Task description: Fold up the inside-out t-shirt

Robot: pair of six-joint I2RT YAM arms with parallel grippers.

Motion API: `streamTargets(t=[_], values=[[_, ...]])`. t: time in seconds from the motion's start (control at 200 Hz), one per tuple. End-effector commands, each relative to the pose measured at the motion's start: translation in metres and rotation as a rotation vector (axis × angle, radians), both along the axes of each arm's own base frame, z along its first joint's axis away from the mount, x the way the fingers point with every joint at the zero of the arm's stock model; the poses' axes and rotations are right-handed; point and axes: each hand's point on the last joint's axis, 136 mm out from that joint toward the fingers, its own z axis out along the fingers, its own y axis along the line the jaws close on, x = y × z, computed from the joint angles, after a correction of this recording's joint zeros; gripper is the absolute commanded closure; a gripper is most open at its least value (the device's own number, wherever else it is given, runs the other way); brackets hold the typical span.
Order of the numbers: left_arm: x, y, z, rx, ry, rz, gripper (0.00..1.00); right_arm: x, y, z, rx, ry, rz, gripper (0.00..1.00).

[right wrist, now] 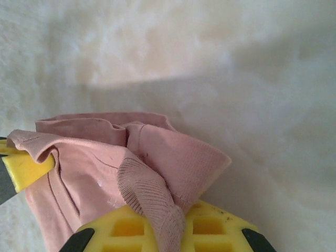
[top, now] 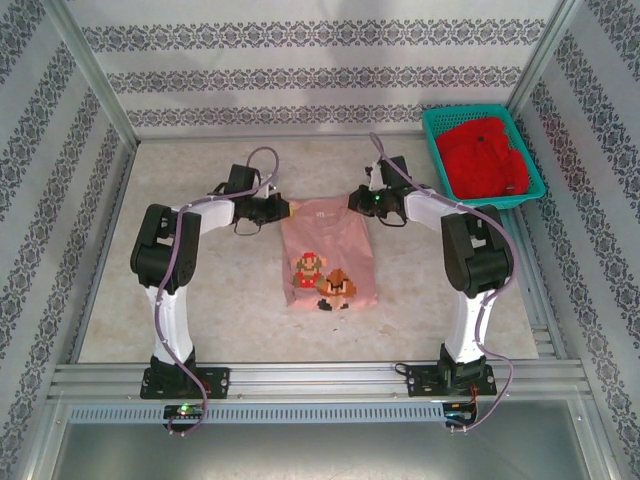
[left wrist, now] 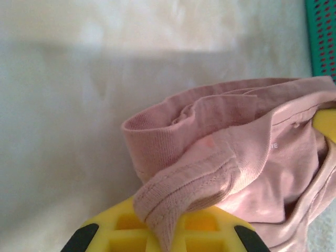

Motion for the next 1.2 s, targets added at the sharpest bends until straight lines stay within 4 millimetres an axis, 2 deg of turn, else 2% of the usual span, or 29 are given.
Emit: streamTargets(t=[0.0, 0.06, 0.175, 0.29, 0.38, 0.455, 0.555, 0.675, 0.73, 0.844, 0.924, 1.029, 1.104, 1.194], values=[[0.037, 0.007, 0.071, -0.029, -0.181, 0.030, 1.00, 0.035, 0.001, 0.076, 0.069, -0.186, -0.018, 1.00], [0.052, 0.008, 0.094, -0.037, -0.227, 0.031, 1.00, 0.048, -0.001, 0.101, 0.083, -0.240, -0.021, 1.00], [0.079, 0.010, 0.161, -0.045, -0.341, 0.031, 1.00, 0.070, -0.006, 0.165, 0.100, -0.371, -0.023, 1.00], [0.085, 0.009, 0.220, -0.029, -0.435, 0.010, 1.00, 0.074, -0.009, 0.230, 0.118, -0.514, -0.003, 1.00], [0.080, 0.010, 0.245, -0.023, -0.474, -0.001, 1.00, 0.065, -0.005, 0.261, 0.126, -0.590, 0.033, 1.00], [0.070, 0.008, 0.249, -0.032, -0.480, -0.016, 1.00, 0.053, -0.001, 0.266, 0.118, -0.618, 0.066, 1.00], [0.054, 0.006, 0.231, -0.046, -0.456, -0.031, 1.00, 0.034, 0.006, 0.247, 0.097, -0.620, 0.108, 1.00], [0.021, -0.004, 0.197, -0.097, -0.405, -0.047, 1.00, 0.002, 0.013, 0.204, 0.069, -0.565, 0.148, 1.00], [-0.002, -0.010, 0.177, -0.117, -0.367, -0.055, 1.00, -0.017, 0.015, 0.182, 0.068, -0.523, 0.162, 1.00], [-0.062, -0.028, 0.146, -0.138, -0.300, -0.096, 1.00, -0.073, 0.018, 0.133, 0.035, -0.428, 0.186, 1.00], [-0.108, -0.039, 0.129, -0.118, -0.251, -0.132, 1.00, -0.116, 0.018, 0.107, 0.021, -0.370, 0.192, 1.00], [-0.159, -0.044, 0.108, -0.075, -0.206, -0.158, 1.00, -0.161, 0.013, 0.075, 0.009, -0.292, 0.163, 1.00], [-0.185, -0.046, 0.094, -0.061, -0.174, -0.168, 1.00, -0.182, 0.005, 0.057, -0.010, -0.248, 0.134, 1.00], [-0.198, -0.043, 0.078, -0.037, -0.127, -0.165, 1.00, -0.194, -0.009, 0.039, -0.050, -0.208, 0.096, 1.00]])
